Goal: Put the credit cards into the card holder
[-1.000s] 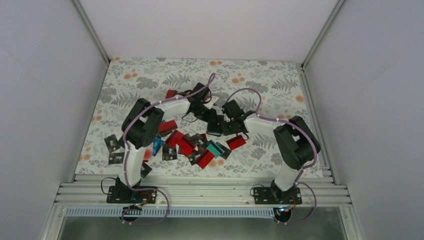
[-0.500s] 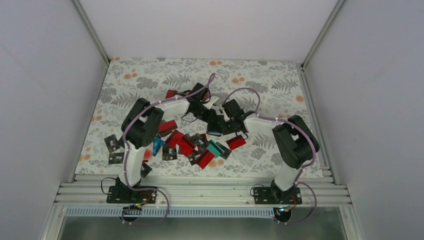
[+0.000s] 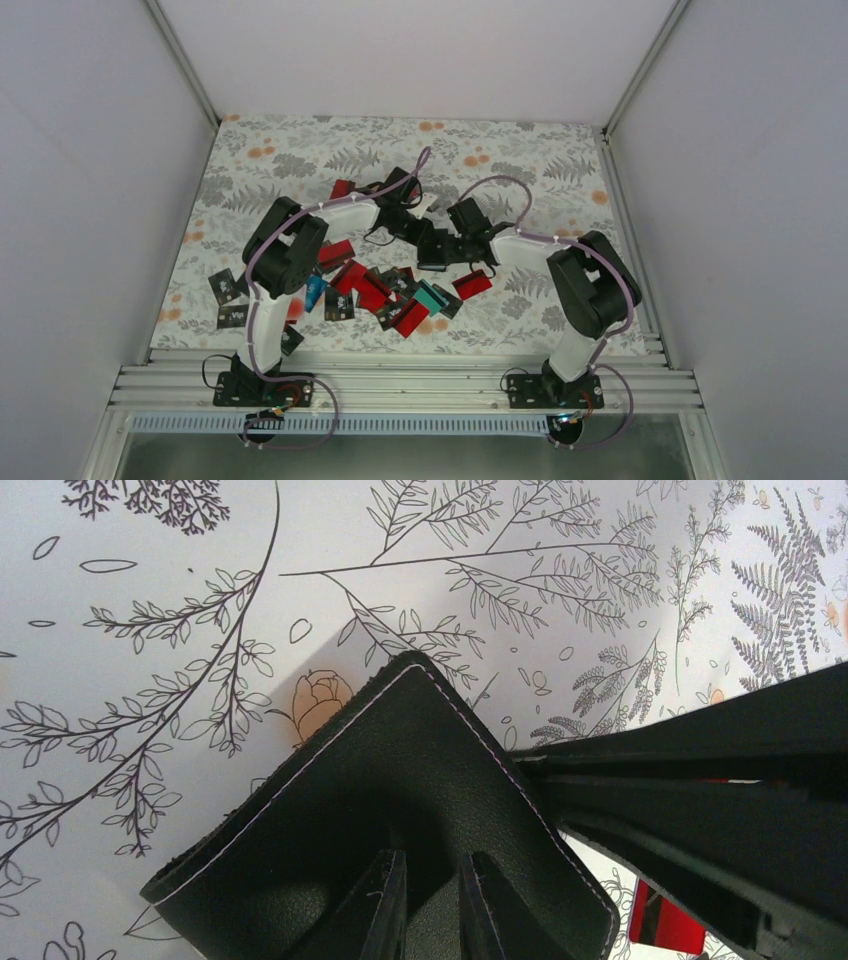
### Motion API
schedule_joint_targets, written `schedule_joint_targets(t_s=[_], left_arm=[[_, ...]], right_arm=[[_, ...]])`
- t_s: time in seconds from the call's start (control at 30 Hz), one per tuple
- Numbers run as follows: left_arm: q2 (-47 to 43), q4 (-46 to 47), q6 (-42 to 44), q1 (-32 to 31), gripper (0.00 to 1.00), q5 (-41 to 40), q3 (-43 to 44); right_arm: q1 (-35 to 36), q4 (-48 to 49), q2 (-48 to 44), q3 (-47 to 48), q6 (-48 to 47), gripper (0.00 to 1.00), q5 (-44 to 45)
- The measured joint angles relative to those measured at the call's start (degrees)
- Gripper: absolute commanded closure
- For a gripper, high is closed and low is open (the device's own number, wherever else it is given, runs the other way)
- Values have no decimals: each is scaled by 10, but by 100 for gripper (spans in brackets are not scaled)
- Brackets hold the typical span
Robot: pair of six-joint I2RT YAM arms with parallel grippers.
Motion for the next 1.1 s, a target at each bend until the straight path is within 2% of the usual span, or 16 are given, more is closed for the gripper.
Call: schedule_joint_targets(t_s=[0.37,0.47,0.67,0.93,1.1], left_arm=[[-4,17,-60,-16,83,-30,-6],[-4,21,-70,-18,83,-30,-6],[-3,17,-76,-23,83,-42,-1],[-2,11,-84,-25,83,-49,3],[2,0,-83,-27,83,-52,12]], right_arm=[[-31,71,-54,-75,206,96,-49],[-41,79,-66,-84,234,91,-60],[-53,84,-94,-106,250,70,-72],[-66,88,-153,-152,256,60,-78],[-67,75,-182,-136,217,53,-64]])
